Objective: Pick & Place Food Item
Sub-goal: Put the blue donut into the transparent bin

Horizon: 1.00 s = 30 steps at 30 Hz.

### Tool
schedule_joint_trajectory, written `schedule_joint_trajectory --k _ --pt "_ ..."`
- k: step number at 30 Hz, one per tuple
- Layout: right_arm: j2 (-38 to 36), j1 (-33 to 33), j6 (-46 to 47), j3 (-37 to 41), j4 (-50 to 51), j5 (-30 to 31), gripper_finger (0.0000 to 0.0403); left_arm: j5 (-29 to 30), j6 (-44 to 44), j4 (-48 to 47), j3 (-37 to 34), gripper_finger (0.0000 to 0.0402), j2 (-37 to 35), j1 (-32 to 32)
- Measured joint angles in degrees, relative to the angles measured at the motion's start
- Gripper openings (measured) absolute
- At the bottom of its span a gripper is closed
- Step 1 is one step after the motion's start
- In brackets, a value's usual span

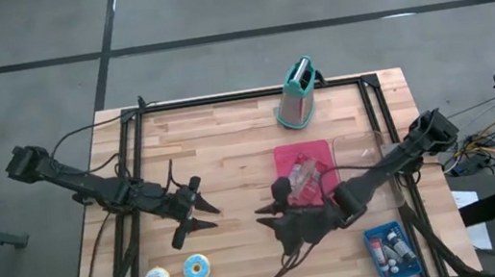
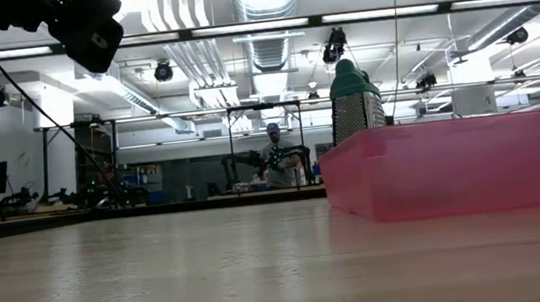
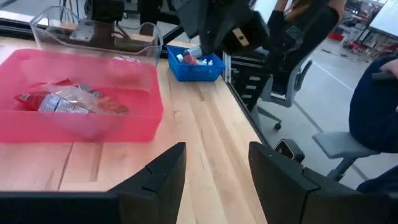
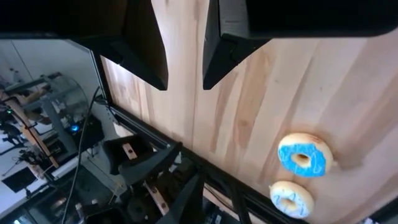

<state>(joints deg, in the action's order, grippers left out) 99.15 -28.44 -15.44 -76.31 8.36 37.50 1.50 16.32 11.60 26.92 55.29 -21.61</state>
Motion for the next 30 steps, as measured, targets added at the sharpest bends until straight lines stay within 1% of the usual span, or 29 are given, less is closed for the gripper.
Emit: schedule_joint_trajectory --k 4,7,10,11,13,16,20,22,27,30 --pt "0.0 0.4 0.0 0.3 0.0 0.0 0.0100 0.0 -0.2 1.3 0.0 0.0181 0.0 0.1" --pt "0.0 0.6 0.2 0.3 0.0 0.0 0.0100 -0.1 -2.3 1.9 0.4 0.0181 -0.1 0.2" --pt "0.0 0.7 1.7 0.3 0.3 0.0 0.0096 -3.1 -2.0 0.6 1.2 0.0181 0.0 0.1" --pt "0.0 0.7 1.8 0.3 0.4 0.0 0.0094 -4.8 -0.4 0.5 1.5 0.0181 0.0 0.0" --pt "0.0 0.6 1.8 0.5 0.4 0.0 0.0091 -7.6 6.0 0.3 1.8 0.0181 0.0 -0.6" --pt "0.0 0.6 2.0 0.6 1.5 0.0 0.0087 -8.2 15.4 -0.9 2.1 0.0181 0.0 -1.9" --pt "0.0 0.6 4.2 1.0 2.5 0.0 0.0084 -8.1 23.0 -5.1 2.7 0.0181 0.0 -5.1" --pt "0.0 0.6 4.7 1.0 3.1 0.0 0.0085 -6.5 23.8 -5.3 3.1 0.0181 0.0 -7.6" --pt "0.0 0.6 4.6 1.1 3.6 0.0 0.0090 3.7 24.9 -5.3 4.6 0.0181 0.0 -15.9" --pt "0.0 0.6 4.5 1.1 3.6 0.0 0.0090 8.7 27.9 -9.0 6.7 0.0181 0.0 -20.6"
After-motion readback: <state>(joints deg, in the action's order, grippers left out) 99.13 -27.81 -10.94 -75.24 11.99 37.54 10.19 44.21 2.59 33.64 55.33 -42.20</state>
